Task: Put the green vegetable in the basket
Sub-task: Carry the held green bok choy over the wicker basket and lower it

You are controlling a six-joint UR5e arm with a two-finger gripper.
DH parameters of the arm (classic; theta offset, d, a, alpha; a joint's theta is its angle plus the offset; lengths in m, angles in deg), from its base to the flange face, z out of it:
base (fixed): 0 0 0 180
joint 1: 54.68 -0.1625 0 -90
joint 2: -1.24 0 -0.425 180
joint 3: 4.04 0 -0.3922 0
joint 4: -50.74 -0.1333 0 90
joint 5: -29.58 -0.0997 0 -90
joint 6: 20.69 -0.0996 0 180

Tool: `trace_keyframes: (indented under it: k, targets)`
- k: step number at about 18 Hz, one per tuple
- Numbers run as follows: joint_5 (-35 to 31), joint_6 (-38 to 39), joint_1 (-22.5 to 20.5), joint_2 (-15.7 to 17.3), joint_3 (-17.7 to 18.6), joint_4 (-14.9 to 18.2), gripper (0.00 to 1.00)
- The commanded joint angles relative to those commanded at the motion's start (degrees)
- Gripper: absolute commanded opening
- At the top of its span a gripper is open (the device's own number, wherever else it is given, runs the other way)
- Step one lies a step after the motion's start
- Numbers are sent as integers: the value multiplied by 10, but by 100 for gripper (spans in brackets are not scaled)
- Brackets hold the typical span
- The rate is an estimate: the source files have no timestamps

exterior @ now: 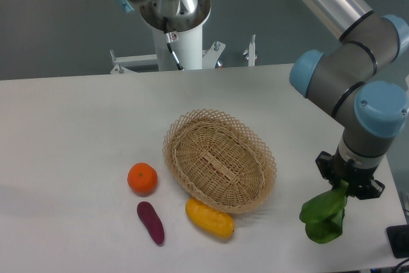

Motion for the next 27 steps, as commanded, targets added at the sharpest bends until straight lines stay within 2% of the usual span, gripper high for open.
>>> trace_keyframes:
  k: [10, 13, 15, 18, 22, 27]
  targets:
    - [11, 0, -4, 2, -2, 2, 21]
    - [20, 3, -3, 12, 11, 4, 21]
    - [22, 3, -1, 34, 41, 4, 21]
    - [21, 1, 4, 74, 104, -3, 21]
    - [22, 3, 24, 122, 173, -25, 21]
    - [22, -1, 49, 157, 248, -33, 22]
